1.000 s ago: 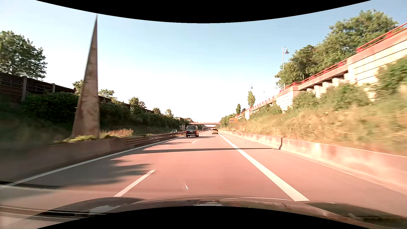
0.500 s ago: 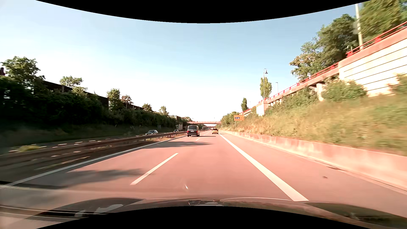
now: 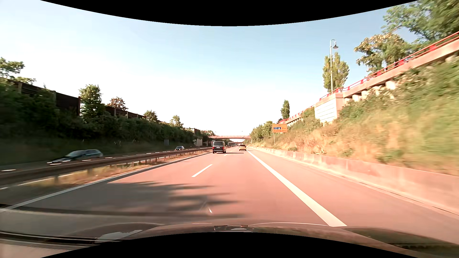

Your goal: Follow the waypoints while adhering to traffic rules and regulations

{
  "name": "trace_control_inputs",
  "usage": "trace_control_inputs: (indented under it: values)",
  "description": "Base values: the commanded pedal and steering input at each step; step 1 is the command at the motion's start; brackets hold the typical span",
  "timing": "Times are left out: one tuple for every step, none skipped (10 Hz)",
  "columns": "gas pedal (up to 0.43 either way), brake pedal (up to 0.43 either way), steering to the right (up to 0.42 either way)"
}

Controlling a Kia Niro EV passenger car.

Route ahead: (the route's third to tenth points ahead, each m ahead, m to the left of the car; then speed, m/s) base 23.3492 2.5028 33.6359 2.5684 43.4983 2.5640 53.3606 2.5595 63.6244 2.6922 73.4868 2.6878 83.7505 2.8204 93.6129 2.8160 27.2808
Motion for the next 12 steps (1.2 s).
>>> trace_control_inputs:
  values:
    - [0.228, 0.006, -0.002]
    - [0.228, 0.006, -0.001]
    - [0.228, 0.006, -0.002]
    - [0.228, 0.006, -0.001]
    - [0.228, 0.006, -0.002]
    - [0.228, 0.006, -0.002]
    - [0.228, 0.006, -0.002]
    - [0.228, 0.006, -0.002]
    - [0.228, 0.006, -0.002]
    - [0.228, 0.006, -0.002]
    - [0.228, 0.006, -0.001]
    - [0.228, 0.006, -0.002]
